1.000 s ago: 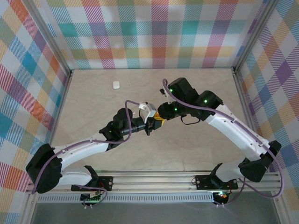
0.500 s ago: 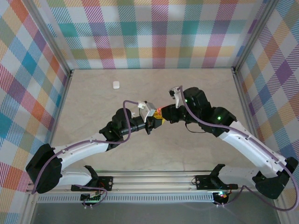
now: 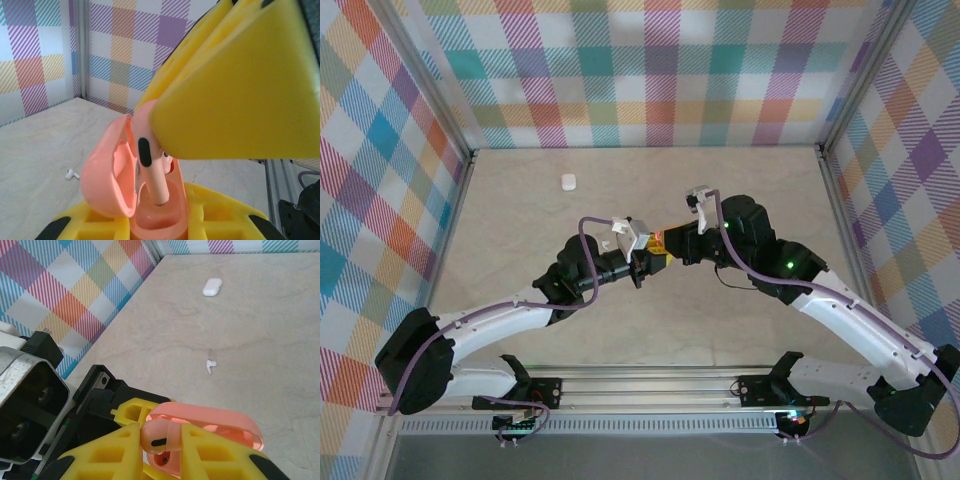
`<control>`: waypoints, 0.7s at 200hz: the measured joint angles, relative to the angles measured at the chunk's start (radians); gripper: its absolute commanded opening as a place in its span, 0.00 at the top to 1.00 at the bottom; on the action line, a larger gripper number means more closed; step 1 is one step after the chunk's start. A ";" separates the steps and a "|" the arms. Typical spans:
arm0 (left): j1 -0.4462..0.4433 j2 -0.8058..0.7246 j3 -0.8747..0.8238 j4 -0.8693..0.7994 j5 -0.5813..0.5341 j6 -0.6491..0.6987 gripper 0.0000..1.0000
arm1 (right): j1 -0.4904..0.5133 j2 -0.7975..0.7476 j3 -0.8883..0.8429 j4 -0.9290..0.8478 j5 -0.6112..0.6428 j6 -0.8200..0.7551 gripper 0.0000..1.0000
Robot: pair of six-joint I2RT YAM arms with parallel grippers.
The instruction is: Insert wireless bluetooth earbuds into charging case
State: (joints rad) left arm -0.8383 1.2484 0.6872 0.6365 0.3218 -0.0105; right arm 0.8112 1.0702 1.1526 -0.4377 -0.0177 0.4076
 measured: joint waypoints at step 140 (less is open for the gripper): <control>0.000 -0.012 -0.024 0.055 -0.027 0.001 1.00 | 0.001 -0.019 -0.051 0.057 0.006 -0.004 0.78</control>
State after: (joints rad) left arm -0.8383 1.2366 0.6636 0.6910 0.2947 -0.0097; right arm 0.8120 1.0512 1.1019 -0.3805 -0.0113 0.4038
